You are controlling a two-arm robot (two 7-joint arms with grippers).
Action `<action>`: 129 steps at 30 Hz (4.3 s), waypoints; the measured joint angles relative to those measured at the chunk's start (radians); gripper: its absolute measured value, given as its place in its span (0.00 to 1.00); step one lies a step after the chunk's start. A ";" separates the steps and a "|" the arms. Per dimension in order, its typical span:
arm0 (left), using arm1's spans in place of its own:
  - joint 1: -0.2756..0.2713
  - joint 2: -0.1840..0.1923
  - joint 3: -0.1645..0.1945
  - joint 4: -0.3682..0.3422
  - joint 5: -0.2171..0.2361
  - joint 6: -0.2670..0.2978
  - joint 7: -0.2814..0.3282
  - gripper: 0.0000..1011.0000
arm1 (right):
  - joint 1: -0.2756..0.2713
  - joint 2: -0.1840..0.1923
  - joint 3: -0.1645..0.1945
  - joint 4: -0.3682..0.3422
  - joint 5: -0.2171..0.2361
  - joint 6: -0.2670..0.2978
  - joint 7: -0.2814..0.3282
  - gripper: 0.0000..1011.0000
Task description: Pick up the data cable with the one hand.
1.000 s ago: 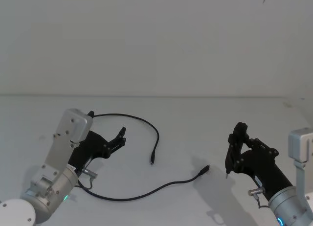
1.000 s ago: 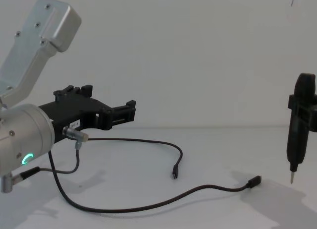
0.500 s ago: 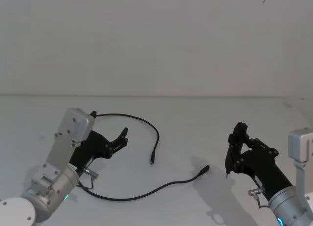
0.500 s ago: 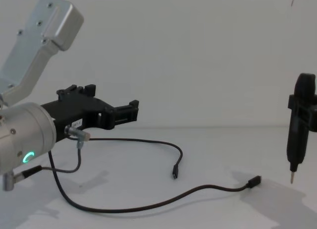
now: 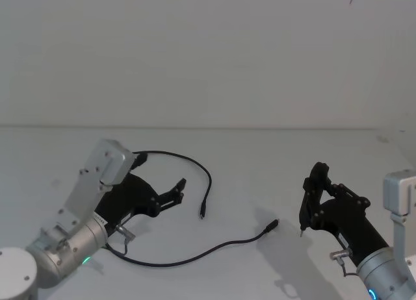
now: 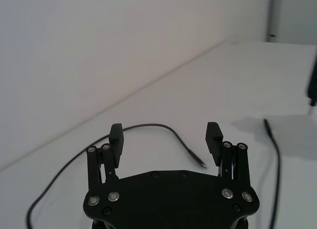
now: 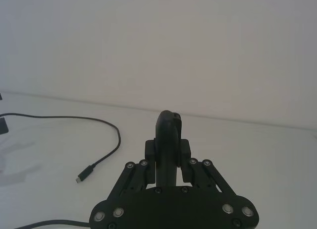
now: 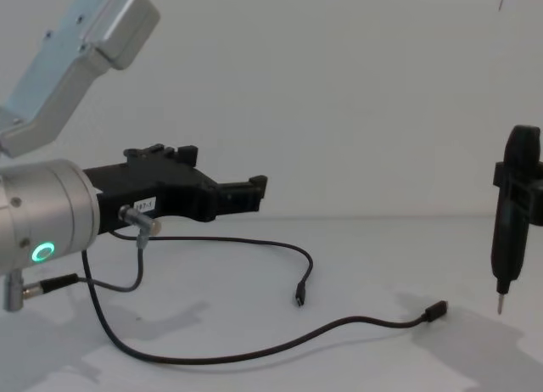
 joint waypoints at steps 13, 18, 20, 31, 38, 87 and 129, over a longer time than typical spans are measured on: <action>-0.062 0.041 0.021 -0.036 -0.092 0.163 -0.174 0.99 | 0.000 0.000 0.000 0.000 0.000 0.000 0.000 0.28; -0.091 0.042 0.036 -0.038 -0.121 0.239 -0.216 0.99 | 0.000 0.000 0.000 0.000 0.000 0.000 0.000 0.28; -0.109 0.038 0.048 -0.038 -0.133 0.277 -0.231 0.99 | 0.000 0.000 0.000 0.000 0.000 0.000 0.000 0.28; -0.201 -0.006 0.120 -0.001 -0.159 0.455 -0.268 0.99 | 0.000 0.000 0.000 0.000 0.000 0.000 0.000 0.28; -0.261 -0.035 0.183 0.038 -0.127 0.523 -0.266 0.99 | 0.000 0.000 0.000 0.000 0.000 0.000 0.000 0.28; -0.371 -0.177 0.294 0.261 -0.041 0.652 -0.252 0.74 | 0.000 0.000 0.000 0.000 0.000 0.000 0.000 0.28; -0.368 -0.137 0.311 0.224 -0.007 0.570 -0.292 0.04 | 0.036 -0.016 0.048 -0.064 0.057 0.031 0.019 0.28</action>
